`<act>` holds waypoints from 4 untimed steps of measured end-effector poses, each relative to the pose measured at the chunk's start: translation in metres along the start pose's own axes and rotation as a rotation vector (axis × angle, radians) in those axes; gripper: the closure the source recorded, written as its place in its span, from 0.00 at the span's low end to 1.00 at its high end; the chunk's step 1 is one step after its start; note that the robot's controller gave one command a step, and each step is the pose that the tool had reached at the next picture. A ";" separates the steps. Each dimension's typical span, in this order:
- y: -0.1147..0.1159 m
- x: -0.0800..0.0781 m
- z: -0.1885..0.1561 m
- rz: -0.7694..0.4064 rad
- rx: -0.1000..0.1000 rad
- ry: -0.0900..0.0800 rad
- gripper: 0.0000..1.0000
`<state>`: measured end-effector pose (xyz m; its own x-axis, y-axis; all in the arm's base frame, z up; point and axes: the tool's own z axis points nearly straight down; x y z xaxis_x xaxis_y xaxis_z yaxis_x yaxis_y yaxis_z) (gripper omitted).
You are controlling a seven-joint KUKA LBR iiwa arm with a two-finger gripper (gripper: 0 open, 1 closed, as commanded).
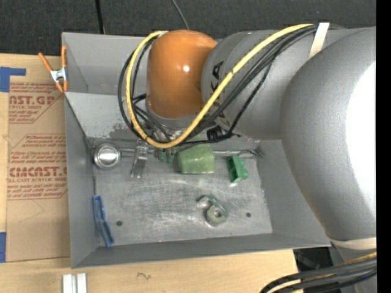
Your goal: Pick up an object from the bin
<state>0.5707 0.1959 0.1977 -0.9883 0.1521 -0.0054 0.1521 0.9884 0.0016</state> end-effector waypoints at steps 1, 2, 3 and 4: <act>0.001 0.001 0.001 -0.003 0.001 0.003 1.00; 0.001 0.001 0.001 -0.003 0.001 0.003 0.00; 0.007 -0.013 0.003 0.031 0.000 0.003 0.00; -0.057 -0.004 0.094 0.033 0.007 0.012 0.00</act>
Offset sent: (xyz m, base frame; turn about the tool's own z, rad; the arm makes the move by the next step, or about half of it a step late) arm 0.0000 0.0000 0.0000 0.0000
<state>0.5663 0.1386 0.1037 -0.9827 0.1851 0.0066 0.1851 0.9827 -0.0058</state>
